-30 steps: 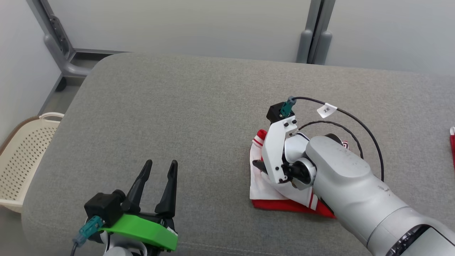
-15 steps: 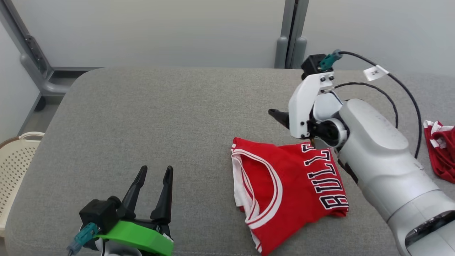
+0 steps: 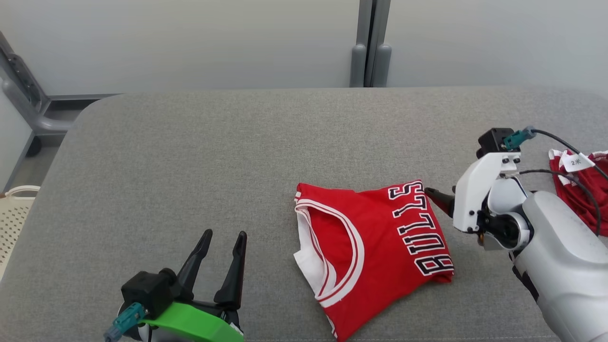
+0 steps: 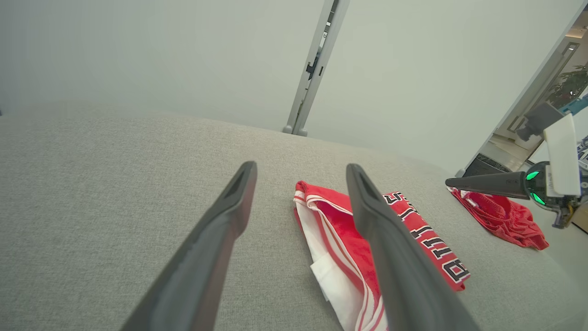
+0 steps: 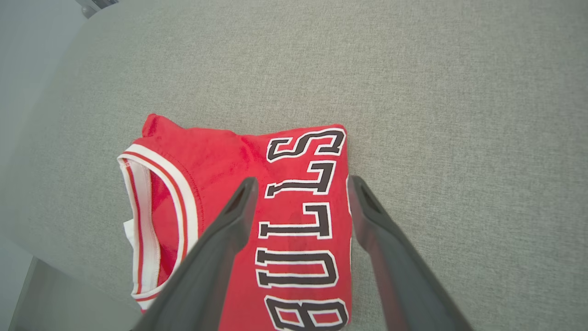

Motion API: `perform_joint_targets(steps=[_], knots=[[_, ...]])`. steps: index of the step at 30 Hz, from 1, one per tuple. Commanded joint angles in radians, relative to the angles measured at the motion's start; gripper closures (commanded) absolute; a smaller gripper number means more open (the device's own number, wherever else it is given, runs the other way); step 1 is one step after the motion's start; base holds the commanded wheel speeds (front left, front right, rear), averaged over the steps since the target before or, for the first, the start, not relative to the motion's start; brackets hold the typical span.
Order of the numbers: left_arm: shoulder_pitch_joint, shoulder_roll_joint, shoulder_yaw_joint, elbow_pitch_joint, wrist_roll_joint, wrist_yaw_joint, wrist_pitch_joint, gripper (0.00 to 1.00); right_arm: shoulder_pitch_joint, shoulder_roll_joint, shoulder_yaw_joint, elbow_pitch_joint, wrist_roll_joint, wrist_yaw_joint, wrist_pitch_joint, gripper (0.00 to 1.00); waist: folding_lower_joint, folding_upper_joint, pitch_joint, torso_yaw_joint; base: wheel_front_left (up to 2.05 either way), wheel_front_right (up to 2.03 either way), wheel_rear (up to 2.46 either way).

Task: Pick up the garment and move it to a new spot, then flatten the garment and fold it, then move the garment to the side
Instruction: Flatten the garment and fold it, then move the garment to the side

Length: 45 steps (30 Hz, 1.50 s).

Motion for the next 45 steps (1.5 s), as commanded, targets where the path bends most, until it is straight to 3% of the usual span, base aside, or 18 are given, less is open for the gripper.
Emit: perform_joint_targets(steps=[1, 8, 16, 40, 41, 42, 45], knots=[[0.012, 0.003, -0.001, -0.005, 0.008, 0.005, 0.001, 0.0, 0.021, -0.005, -0.002, -0.011, -0.01, 0.0, -0.004, 0.0, 0.0, 0.0, 0.006, -0.004, 0.0, 0.0, 0.0], [-0.017, 0.007, -0.013, -0.026, 0.017, 0.005, 0.015, 0.0, 0.095, -0.037, -0.02, -0.077, -0.023, 0.0, -0.036, 0.0, 0.0, 0.0, 0.049, 0.0, 0.0, 0.0, 0.0], [-0.06, 0.015, -0.013, -0.045, 0.029, 0.009, 0.026, 0.0, 0.082, -0.059, -0.022, -0.071, -0.001, 0.0, -0.09, 0.0, 0.0, 0.0, 0.119, 0.03, 0.0, 0.0, 0.0], [-0.114, 0.019, -0.012, -0.046, 0.037, 0.014, 0.02, 0.0, 0.025, -0.098, 0.128, 0.03, 0.24, 0.0, -0.141, 0.0, 0.0, 0.0, 0.206, 0.089, 0.0, 0.0, 0.0], [-0.113, 0.019, -0.013, -0.046, 0.037, 0.015, 0.02, 0.0, 0.021, -0.099, 0.138, 0.031, 0.247, 0.0, -0.145, 0.18, 0.0, 0.0, 0.206, 0.09, 0.0, 0.0, 0.0], [-0.114, 0.019, -0.014, -0.045, 0.038, 0.015, 0.02, 0.0, 0.017, -0.1, 0.149, 0.032, 0.252, 0.0, -0.15, 0.53, 0.0, 0.0, 0.207, 0.091, 0.0, 0.0, 0.0], [-0.119, 0.018, -0.015, -0.045, 0.037, 0.017, 0.019, 0.0, 0.01, -0.106, 0.182, 0.033, 0.268, 0.0, -0.174, 1.0, 0.0, 0.0, 0.208, 0.093, 0.0, 0.0, 0.0]])
